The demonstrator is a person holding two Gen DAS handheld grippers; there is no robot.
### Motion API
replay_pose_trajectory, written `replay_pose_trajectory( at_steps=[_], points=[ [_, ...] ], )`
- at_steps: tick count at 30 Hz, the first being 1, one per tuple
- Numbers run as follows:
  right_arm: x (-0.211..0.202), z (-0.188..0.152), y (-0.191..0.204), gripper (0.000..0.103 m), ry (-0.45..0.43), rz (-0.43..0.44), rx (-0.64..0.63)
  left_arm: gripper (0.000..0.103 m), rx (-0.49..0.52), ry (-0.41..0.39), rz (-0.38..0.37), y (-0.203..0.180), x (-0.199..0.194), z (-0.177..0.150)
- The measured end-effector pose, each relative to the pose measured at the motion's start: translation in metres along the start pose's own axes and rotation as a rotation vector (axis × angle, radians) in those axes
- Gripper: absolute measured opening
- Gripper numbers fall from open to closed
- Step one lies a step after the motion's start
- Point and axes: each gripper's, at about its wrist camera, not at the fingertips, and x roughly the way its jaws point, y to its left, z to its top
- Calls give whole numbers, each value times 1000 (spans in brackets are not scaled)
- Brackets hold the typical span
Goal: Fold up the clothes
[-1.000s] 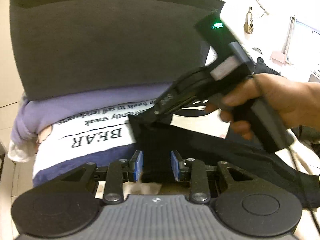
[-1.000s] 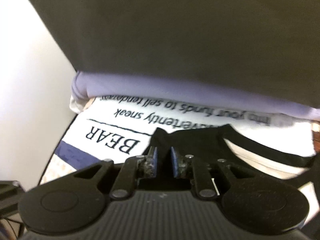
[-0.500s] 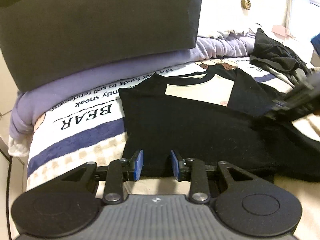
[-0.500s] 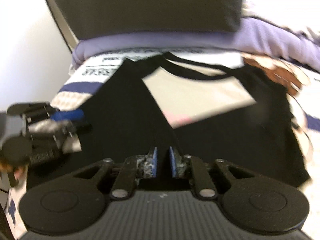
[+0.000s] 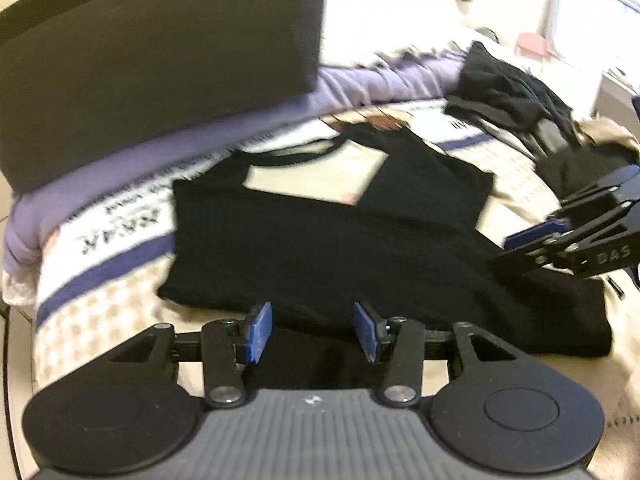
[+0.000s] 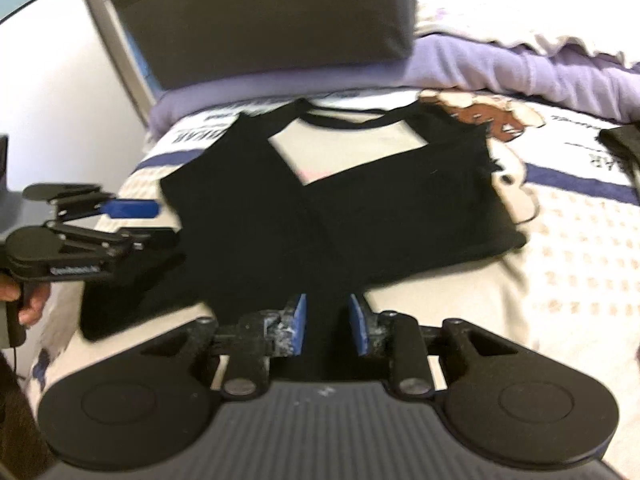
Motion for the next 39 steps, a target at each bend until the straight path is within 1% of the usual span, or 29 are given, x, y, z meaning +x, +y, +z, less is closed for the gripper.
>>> replay_pose_trajectory(
  at_steps=[3,4,5,8,12,15,18,20,22,23,24,27,31,33,34,37,39],
  points=[
    [3,-18,7,26,24,2,-9,47,42,45,15,-14,3,-14],
    [3,-28,7,23,33,-10,-15,47,47,60,20,-16,4,-19],
    [2,-36,6,22,38,-18,-13,47,52,77,25,-18,6,-25],
    [-8,-50,-1,21,20,-11,31,47,60,86,29,-22,-1,-32],
    [-18,-44,2,24,-3,-6,51,47,39,79,13,-24,-15,-29],
    [-15,-25,12,24,-39,20,44,47,37,70,17,-28,-21,-28],
    [2,0,20,23,-55,39,52,47,24,68,21,-26,-24,-26],
    [16,17,27,23,-51,38,59,47,5,72,14,-22,-22,-28],
    [36,36,33,24,-23,28,72,47,-10,98,-2,-18,-19,-30],
    [42,41,35,23,-5,27,73,47,-17,121,-18,-15,-16,-33],
    [46,42,36,23,10,23,71,47,-14,127,-26,-14,-15,-35],
    [54,37,37,22,58,7,59,49,-1,138,-46,-12,-15,-40],
    [45,10,31,20,87,4,56,49,-12,144,-64,-8,-19,-42],
    [38,2,29,20,67,17,53,49,-32,149,-62,-5,-22,-41],
    [32,0,25,21,67,25,77,49,-39,153,-53,-5,-24,-40],
    [11,-5,15,26,48,15,112,60,-47,181,-18,-5,-32,-40],
    [-2,-9,9,29,43,-14,108,62,-36,194,3,-6,-40,-43]
  ],
)
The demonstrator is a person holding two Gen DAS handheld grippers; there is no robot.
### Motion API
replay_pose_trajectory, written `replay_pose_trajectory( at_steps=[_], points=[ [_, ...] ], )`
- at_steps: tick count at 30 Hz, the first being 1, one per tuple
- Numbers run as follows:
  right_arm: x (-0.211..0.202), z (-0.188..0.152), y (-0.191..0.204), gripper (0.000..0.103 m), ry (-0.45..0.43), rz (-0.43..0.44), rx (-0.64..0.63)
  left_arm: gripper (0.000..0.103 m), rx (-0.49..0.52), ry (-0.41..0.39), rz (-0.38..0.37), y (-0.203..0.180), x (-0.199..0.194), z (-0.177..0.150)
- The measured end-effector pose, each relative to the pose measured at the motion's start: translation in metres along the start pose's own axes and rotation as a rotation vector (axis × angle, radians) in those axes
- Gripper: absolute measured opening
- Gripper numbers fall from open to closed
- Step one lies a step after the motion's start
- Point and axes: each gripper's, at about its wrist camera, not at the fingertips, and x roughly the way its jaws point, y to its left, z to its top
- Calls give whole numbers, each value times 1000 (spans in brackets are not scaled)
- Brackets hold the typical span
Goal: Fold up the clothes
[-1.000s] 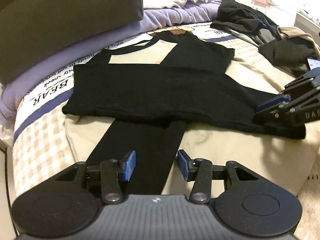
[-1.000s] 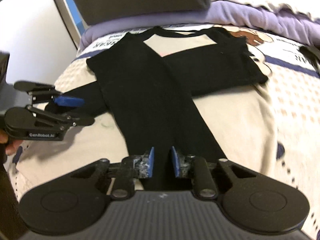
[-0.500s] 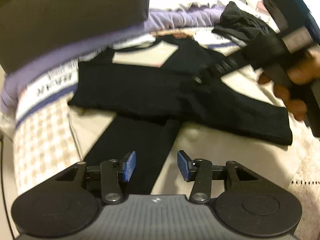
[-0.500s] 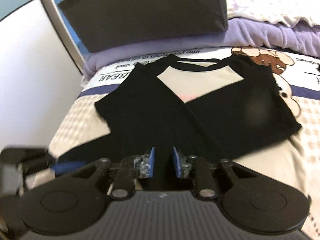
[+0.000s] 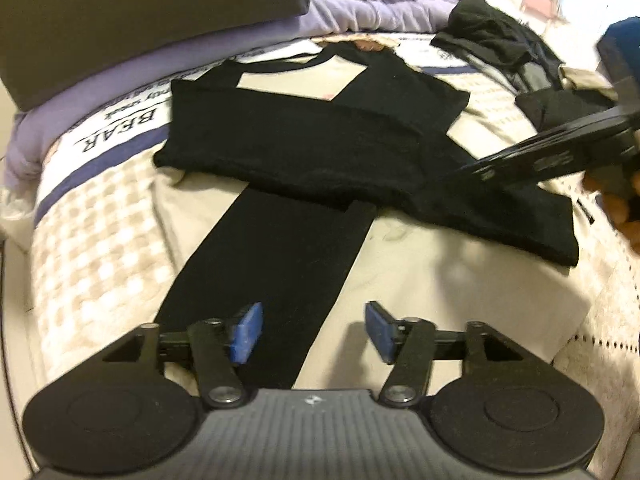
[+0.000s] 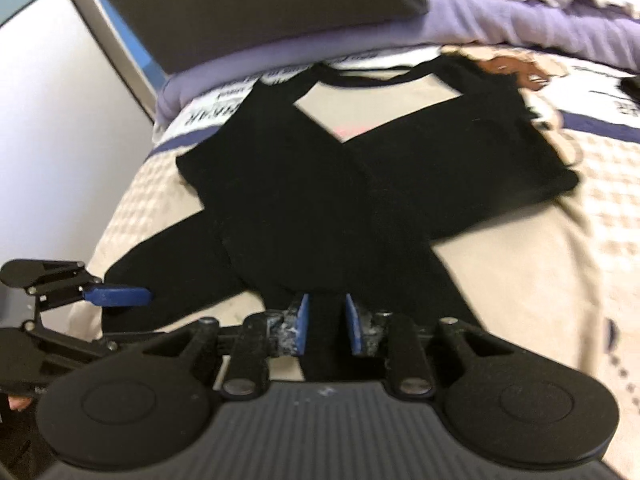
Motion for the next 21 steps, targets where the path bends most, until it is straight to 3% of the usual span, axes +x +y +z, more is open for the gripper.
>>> replay_pose_trajectory(
  at_steps=[6,21],
  points=[
    [-51,-24,-25,38,-9,-75,-3,66,-25,71,37,8,-18,-14],
    [-104,-108,-78,41,51,-138,118,67,-189,236,-87,18,-23,-48]
  ],
)
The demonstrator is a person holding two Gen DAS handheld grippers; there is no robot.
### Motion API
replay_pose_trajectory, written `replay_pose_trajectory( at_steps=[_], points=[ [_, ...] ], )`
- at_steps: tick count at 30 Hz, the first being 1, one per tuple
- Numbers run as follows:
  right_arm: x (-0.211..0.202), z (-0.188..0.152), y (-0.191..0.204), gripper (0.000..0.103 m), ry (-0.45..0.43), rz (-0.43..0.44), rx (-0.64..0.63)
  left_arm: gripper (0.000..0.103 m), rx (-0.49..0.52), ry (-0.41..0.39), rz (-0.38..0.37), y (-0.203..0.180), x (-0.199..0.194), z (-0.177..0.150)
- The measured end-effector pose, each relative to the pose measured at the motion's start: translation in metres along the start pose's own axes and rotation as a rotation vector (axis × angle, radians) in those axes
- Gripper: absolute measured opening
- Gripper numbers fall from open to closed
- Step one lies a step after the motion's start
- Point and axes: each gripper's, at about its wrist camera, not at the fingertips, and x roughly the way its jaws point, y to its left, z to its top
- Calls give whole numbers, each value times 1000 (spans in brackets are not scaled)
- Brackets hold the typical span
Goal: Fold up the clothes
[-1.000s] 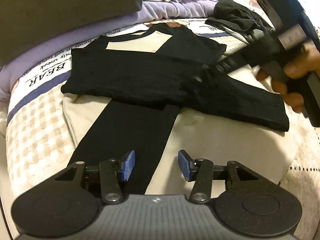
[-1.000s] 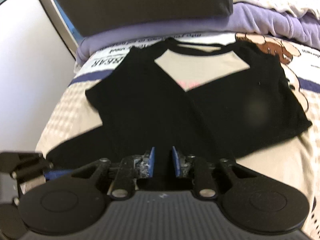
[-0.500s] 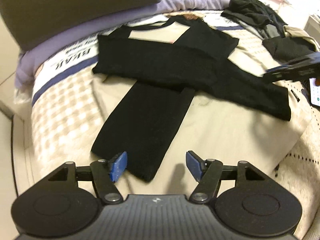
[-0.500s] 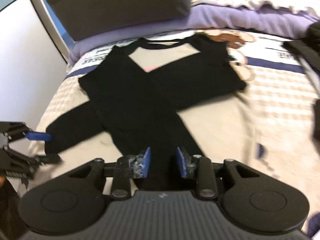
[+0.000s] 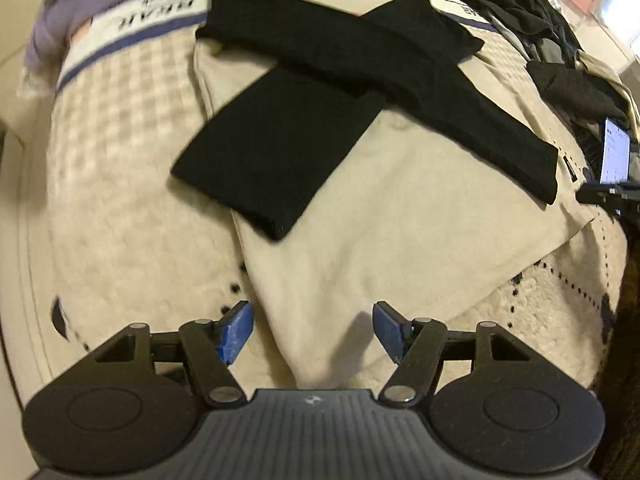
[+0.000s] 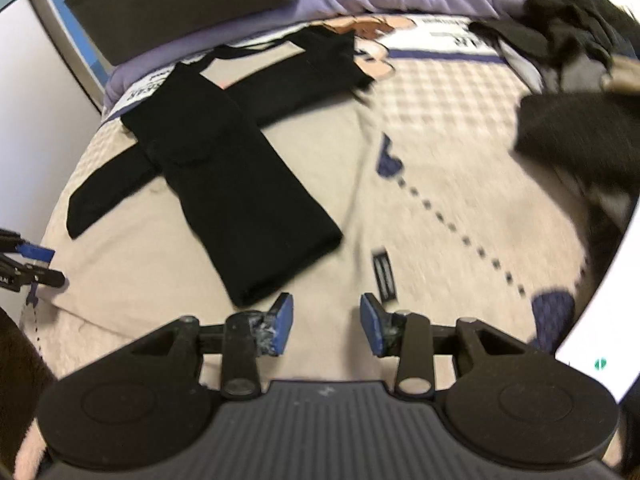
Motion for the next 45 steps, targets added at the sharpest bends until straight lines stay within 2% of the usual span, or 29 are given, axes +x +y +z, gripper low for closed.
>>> replay_pose_trajectory(
  at_steps=[5,9,12,14,17,20,22,23,28,32,38,45],
  points=[
    [-1,-12,-16,41,21,27,70,64,-12,1,-7,-1,0,-2],
    [4,-20,-15,41,48,42,73,53,-2,2,11,-3,0,-4],
    [6,-22,-14,42,42,45,72,38,-4,3,9,-2,-1,-5],
    [6,-22,-14,42,39,52,78,20,-14,5,-3,0,0,-5],
    [5,-22,-16,40,38,65,88,10,5,1,4,-3,0,-6],
    [5,-22,-17,29,36,67,94,6,-4,-8,-6,-3,-1,-5],
    [4,-21,-18,14,30,84,95,5,-16,-16,-13,-1,-2,-5],
    [3,-21,-18,12,27,97,103,5,-21,-22,-18,0,-2,-5],
    [-3,-13,-21,10,-12,130,142,4,-65,-92,-52,4,-14,0],
    [-12,3,-23,10,-68,172,186,4,-142,-185,-89,14,-28,15],
    [-19,44,-20,10,-159,161,203,4,-210,-318,-41,23,-36,51],
    [-6,105,-22,10,-243,122,223,4,-278,-400,-7,40,-27,102]
  ],
)
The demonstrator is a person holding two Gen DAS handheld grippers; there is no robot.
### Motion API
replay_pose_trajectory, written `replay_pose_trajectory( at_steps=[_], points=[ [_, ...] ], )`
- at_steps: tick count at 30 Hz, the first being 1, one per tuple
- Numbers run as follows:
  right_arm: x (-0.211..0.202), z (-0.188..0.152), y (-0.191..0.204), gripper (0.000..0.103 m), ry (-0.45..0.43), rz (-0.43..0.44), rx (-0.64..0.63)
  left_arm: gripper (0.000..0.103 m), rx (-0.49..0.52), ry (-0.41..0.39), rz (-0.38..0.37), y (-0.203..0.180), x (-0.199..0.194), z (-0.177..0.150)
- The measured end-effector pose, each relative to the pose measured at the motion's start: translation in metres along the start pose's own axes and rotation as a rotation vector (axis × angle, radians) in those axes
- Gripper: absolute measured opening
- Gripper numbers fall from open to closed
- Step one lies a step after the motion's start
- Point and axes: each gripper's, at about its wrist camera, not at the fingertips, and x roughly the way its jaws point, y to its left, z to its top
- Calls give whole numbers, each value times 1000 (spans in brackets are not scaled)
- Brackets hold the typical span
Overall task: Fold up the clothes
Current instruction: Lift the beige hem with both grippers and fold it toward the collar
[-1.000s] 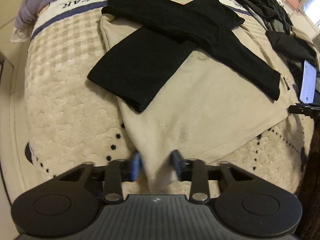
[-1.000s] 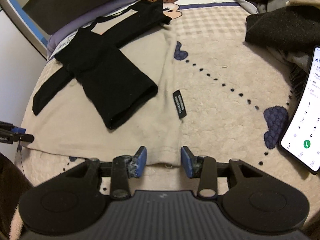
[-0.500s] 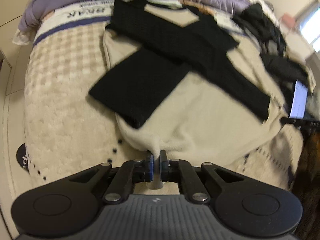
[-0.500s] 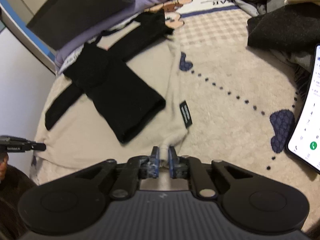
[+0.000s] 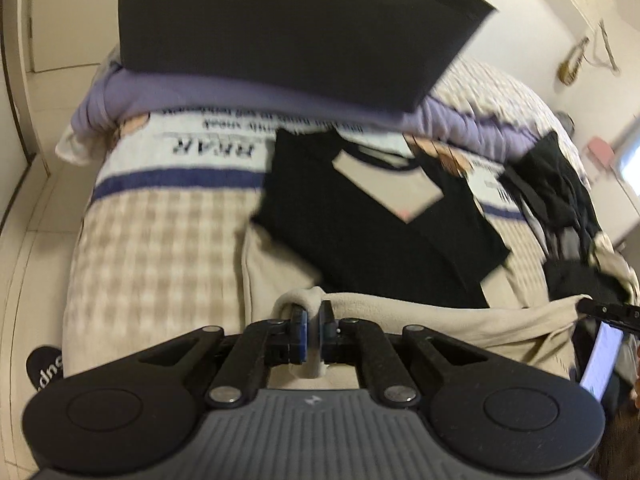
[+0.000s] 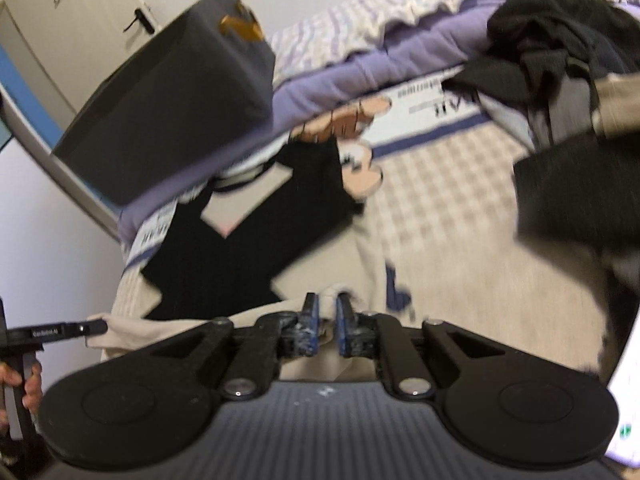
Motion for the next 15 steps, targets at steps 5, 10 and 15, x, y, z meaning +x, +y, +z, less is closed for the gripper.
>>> replay_pose_trajectory(
  at_steps=[5,10,15],
  points=[
    [32,44,7,10,-40,-15,-8,4,-44,-35,21,6,29,37],
    [71,84,17,10,-69,-37,-28,4,-55,-72,50,8,58,74],
    [109,117,23,9,-84,-61,-45,4,-64,-102,69,14,82,103]
  ],
)
